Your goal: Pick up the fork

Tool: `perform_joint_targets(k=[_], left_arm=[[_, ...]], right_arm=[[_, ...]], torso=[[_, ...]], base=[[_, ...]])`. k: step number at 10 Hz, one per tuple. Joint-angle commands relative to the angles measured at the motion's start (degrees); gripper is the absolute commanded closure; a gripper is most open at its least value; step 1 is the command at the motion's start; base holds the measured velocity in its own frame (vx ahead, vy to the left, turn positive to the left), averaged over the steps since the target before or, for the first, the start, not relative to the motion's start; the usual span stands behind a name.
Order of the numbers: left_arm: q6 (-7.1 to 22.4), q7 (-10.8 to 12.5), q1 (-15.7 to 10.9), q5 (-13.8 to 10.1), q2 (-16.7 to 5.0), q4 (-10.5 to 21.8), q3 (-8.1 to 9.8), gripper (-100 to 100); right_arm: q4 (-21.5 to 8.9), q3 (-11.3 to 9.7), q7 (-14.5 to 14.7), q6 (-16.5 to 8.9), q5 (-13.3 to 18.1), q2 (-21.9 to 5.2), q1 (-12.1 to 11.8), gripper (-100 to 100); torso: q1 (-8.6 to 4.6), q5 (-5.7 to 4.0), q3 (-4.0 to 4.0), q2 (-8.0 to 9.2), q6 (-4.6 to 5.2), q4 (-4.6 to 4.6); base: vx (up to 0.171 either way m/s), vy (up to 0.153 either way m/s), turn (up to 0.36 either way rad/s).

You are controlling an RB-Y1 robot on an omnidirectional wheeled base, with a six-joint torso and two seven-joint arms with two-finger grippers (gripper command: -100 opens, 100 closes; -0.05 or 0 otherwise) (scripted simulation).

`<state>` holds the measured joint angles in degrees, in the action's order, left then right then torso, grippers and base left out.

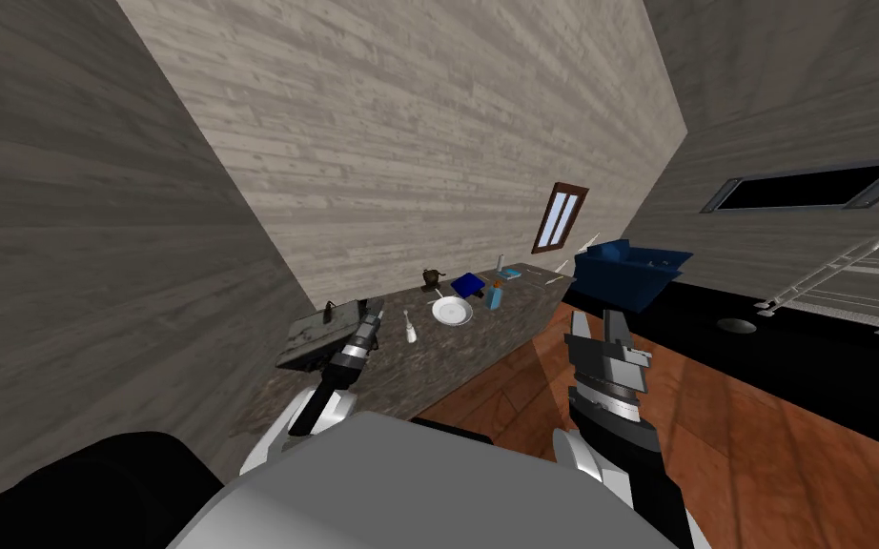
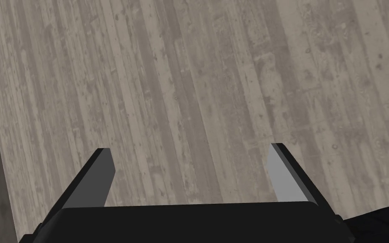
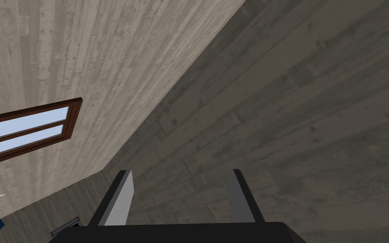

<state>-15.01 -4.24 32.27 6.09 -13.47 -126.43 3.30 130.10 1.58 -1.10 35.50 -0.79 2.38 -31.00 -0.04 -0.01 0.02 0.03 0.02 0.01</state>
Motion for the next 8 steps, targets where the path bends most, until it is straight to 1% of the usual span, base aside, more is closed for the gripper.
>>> perform_joint_targets(k=[1,2,3,6,7,8], left_arm=[[2.9,0.1,-0.1,0.5,-2.7,1.6,1.79,-100],[3.0,0.1,-0.1,0.5,-2.7,1.6,1.79,-100],[4.7,0.1,0.0,0.9,-4.4,2.4,2.88,-100],[10.0,0.2,0.5,2.0,-9.6,4.9,6.11,-100],[11.9,0.2,0.7,2.2,-10.9,5.7,7.07,-100],[13.6,0.2,0.9,2.5,-12.8,6.5,7.94,-100]], right_arm=[[0.0,0.0,0.0,0.0,0.0,0.0,0.0,0],[0.0,0.0,0.0,0.0,0.0,0.0,0.0,0],[0.0,0.0,0.0,0.0,0.0,0.0,0.0,0],[0.0,0.0,0.0,0.0,0.0,0.0,0.0,0],[0.0,0.0,0.0,0.0,0.0,0.0,0.0,0],[0.0,0.0,0.0,0.0,0.0,0.0,0.0,0]], torso=[[0.00,0.00,0.00,0.00,0.00,0.00],[0.00,0.00,-0.01,-0.01,0.00,0.00],[0.02,0.00,-0.01,-0.02,-0.03,0.00],[0.01,0.00,-0.01,-0.02,-0.01,0.00],[0.00,0.00,-0.01,-0.03,-0.01,0.00],[0.01,0.00,-0.02,-0.04,-0.01,-0.01]], base=[[-0.006,-0.023,-0.229],[-0.001,-0.011,-0.072],[0.000,-0.014,-0.132],[-0.002,-0.019,-0.242],[0.004,-0.022,-0.240],[0.004,-0.018,-0.271]])
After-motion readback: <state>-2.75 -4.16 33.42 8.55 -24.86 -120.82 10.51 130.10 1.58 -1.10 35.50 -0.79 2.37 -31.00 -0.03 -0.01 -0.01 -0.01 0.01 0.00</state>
